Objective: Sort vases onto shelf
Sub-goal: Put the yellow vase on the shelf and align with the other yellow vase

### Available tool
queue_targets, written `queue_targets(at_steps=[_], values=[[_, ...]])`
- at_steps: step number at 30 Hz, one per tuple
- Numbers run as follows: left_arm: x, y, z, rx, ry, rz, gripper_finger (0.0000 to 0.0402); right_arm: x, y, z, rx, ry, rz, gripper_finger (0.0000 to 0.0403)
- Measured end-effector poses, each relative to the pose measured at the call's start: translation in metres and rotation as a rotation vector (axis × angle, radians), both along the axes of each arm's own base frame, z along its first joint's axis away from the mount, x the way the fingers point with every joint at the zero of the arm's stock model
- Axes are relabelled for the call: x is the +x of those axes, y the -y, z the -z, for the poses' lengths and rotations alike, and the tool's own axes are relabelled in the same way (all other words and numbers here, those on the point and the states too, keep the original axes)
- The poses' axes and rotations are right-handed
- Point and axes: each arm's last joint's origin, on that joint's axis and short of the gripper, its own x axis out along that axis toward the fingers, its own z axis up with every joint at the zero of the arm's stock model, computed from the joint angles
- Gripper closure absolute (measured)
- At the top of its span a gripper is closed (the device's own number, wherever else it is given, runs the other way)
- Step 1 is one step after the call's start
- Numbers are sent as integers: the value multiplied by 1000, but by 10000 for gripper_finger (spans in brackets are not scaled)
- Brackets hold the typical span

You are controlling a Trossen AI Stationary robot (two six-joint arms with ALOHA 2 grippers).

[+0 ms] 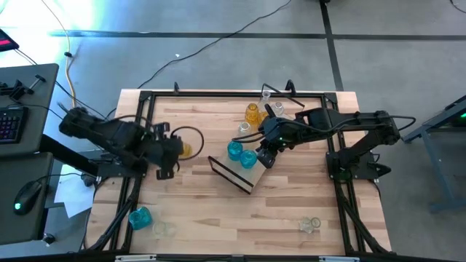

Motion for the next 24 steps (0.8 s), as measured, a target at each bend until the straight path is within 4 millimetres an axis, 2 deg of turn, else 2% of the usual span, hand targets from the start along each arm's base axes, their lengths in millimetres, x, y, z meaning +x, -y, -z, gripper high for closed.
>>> queue_targets(at_steps=[7,15,19,24], values=[[11,-28,-18,66,84,-28,371,0,0,0,-1,0,-2,263],[34,-62,-52,156,360,-27,370,-2,0,1,-7,-19,-7,263],[49,-77,-61,166,483,-21,370,-17,-1,8,8,-186,5,263],[73,-91,-56,142,524,10,370,-45,-11,16,-24,-448,63,263]])
